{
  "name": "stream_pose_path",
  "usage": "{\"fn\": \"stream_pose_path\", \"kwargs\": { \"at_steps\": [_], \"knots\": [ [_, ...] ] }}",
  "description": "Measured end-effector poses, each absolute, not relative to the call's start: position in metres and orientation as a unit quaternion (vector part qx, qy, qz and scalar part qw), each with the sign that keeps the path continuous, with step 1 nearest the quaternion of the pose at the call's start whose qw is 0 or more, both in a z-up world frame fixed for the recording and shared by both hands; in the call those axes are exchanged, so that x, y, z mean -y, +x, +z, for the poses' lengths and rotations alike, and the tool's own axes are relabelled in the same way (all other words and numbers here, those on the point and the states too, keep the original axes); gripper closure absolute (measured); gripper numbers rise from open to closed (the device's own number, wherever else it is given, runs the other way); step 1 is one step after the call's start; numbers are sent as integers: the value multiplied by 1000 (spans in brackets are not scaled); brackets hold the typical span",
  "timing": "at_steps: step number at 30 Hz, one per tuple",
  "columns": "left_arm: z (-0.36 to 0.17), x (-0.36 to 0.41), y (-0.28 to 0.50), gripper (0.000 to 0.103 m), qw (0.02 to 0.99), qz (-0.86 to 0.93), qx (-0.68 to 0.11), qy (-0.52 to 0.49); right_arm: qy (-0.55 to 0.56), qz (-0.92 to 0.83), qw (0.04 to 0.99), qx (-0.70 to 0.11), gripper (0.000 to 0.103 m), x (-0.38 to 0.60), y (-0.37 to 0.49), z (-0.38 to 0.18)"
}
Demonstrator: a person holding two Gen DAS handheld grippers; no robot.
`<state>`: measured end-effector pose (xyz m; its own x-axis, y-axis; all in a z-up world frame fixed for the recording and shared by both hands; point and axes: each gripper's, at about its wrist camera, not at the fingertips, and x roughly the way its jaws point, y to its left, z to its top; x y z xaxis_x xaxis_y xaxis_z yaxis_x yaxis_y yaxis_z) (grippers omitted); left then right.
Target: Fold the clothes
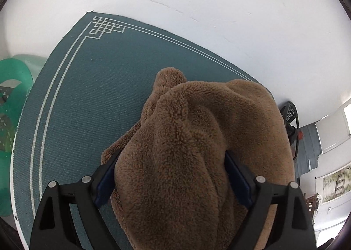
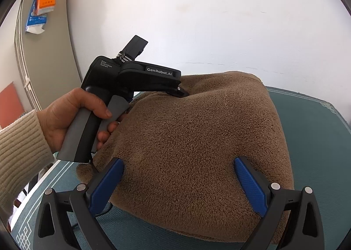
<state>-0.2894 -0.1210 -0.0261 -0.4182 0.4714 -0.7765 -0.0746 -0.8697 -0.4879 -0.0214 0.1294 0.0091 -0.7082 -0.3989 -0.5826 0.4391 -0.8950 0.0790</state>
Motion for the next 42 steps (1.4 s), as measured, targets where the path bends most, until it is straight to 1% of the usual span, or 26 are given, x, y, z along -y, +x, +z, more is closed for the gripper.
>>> {"fn": "stream_pose_path", "kwargs": {
  "at_steps": [7,12,15,20,23,25,28,30,32,33,36,42],
  "knots": [
    [-8,142,-267,12,148,815,228,-511,306,-924,229,-29,1,-131,-21,10],
    [6,161,-219,12,124,833,238,-484,304,-924,233,-24,1,-132,-21,10],
    [7,157,-183,11,80,856,224,-460,301,-924,236,-21,1,-133,-20,10],
    [16,133,-133,11,90,875,201,-431,303,-917,258,-18,1,-146,-16,25],
    [32,123,-115,11,102,882,185,-422,309,-912,269,27,1,-173,-12,47],
    [54,115,-96,11,105,889,169,-413,308,-914,260,54,1,-196,-9,62],
    [82,96,-81,8,101,910,116,-385,318,-916,238,52,1,-221,-8,81],
    [99,80,-59,1,77,928,69,-358,320,-918,230,47,1,-234,-2,94],
    [111,64,-42,1,49,941,32,-332,313,-924,217,38,1,-244,8,105],
    [113,58,-35,1,42,945,26,-323,308,-927,211,34,1,-248,15,110],
    [110,50,-24,1,45,943,44,-327,305,-930,203,30,1,-256,28,117],
    [94,36,-10,1,25,939,36,-341,333,-923,190,7,1,-251,43,103]
  ]
}}
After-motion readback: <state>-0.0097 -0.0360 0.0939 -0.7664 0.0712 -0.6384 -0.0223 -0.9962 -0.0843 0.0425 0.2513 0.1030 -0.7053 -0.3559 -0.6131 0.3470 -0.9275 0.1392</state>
